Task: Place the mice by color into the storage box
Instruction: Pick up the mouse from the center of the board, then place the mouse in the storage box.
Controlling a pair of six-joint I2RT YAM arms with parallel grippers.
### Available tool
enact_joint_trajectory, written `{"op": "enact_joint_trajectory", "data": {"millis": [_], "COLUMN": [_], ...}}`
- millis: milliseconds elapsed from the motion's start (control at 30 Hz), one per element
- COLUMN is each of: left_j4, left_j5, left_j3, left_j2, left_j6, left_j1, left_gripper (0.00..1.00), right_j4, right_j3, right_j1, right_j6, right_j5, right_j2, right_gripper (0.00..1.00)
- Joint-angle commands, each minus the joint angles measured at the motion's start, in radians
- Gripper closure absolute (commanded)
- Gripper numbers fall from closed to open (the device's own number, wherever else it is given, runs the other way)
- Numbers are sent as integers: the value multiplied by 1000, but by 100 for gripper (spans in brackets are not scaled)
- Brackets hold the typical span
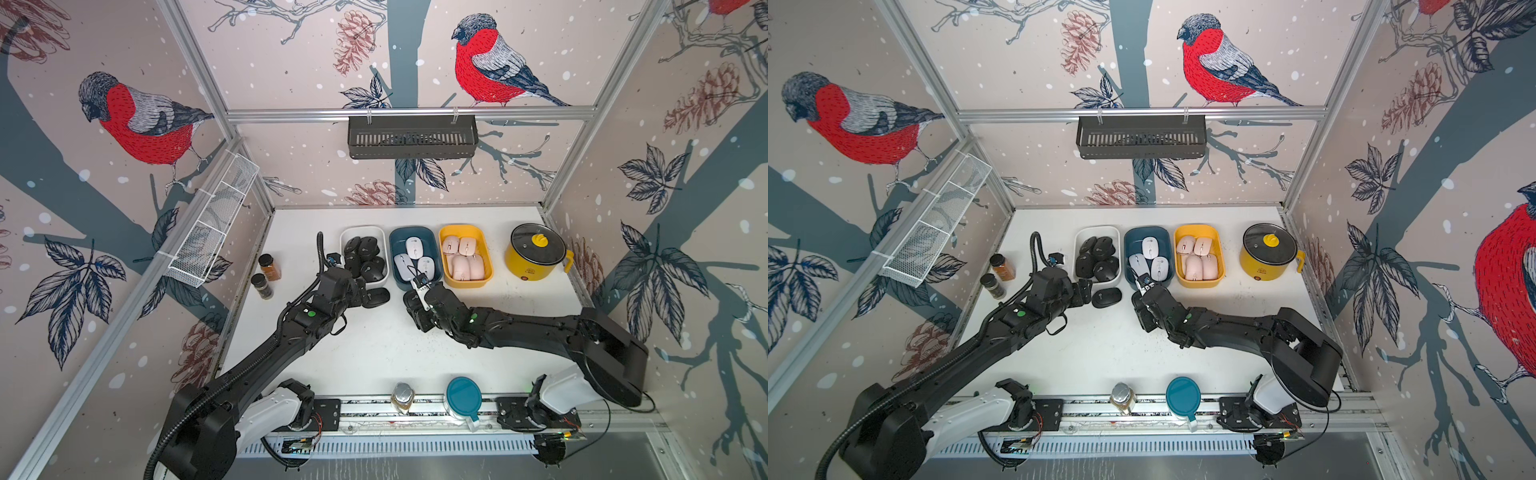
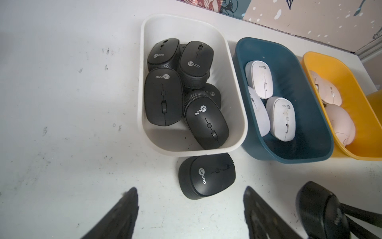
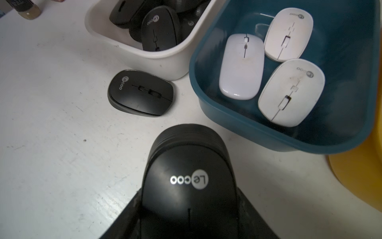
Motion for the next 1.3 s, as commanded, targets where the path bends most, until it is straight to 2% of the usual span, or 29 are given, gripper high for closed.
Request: {"op": "enact_joint_trajectory", "data": {"millis": [0, 167, 400, 667, 733, 967, 1267], "left_j4": [-40, -102, -96, -143, -157, -205, -172], "left_j5": [-53, -82, -113, -145, -151, -173, -168], "left_j3": [19, 51, 56, 68, 76, 94, 77], "left_j2": [-7, -25, -88, -167, -173, -186, -205], "left_j6": [-16, -18, 52, 76, 76, 90, 95], "left_j1": [1, 1, 0, 2, 1, 1, 1], "left_gripper": [21, 21, 20, 19, 19, 18, 18], "right_j4": [-2, -32, -68, -96, -106, -105, -128], "right_j3": [20, 99, 225, 371, 401, 491, 628], "right_j1": [3, -18, -34, -59, -63, -76, -92], "right_j6": [22, 20, 6, 23, 30, 21, 14], "right_j5": [-28, -63, -73, -87, -75, -75, -83], "right_j2": [-26, -22, 46, 173, 201, 281, 417], "right_gripper": [46, 46, 46, 46, 43, 45, 45]}}
